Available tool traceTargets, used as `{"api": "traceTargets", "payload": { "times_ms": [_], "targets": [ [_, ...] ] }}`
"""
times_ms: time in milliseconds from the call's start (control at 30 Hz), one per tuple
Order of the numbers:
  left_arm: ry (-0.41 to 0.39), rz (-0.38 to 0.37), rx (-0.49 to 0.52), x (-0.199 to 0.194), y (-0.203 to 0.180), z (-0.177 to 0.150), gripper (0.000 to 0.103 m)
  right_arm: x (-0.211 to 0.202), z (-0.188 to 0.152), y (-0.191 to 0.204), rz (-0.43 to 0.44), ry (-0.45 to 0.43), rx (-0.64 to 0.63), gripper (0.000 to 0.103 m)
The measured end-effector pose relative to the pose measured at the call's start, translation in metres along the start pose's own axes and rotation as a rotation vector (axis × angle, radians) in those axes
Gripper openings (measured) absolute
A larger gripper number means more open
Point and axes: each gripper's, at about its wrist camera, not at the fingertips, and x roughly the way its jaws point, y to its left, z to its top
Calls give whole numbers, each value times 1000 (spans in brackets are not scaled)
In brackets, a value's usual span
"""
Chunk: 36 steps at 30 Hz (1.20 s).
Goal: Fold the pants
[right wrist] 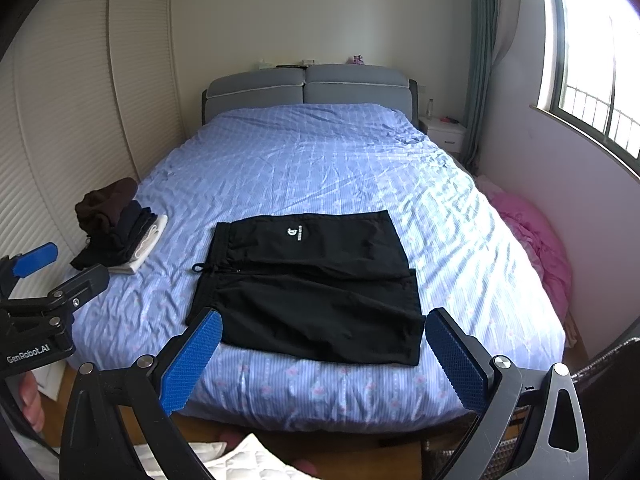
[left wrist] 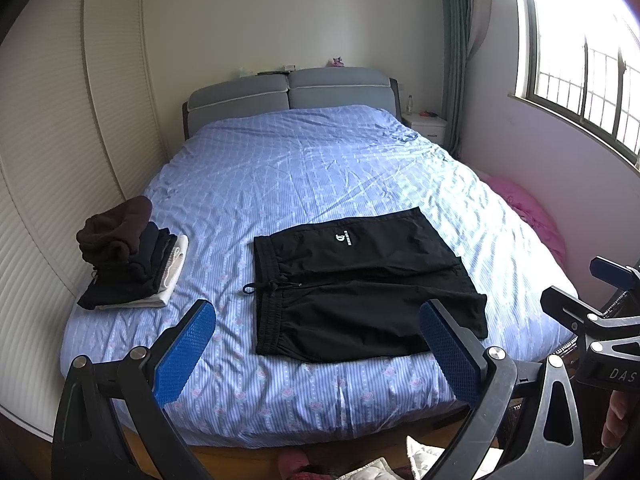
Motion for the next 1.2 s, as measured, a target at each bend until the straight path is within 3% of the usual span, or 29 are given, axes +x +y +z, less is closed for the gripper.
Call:
{"api": "traceTargets", "payload": {
  "times_ms": [467,667,933,1200],
  "targets": [
    [46,-3,-12,13,6,1,103,13,1,-1,15,46,7,103],
    [131,12,-57,36,18,-7,103,32,-5,-5,35,114,50,103],
    [242,60,-74,94,41,-39,103,111,-43,-13,51,311,161,102],
    [360,20,-147,194,54,-78,103,203,-84,-23,-3,380,262,101]
  ]
}}
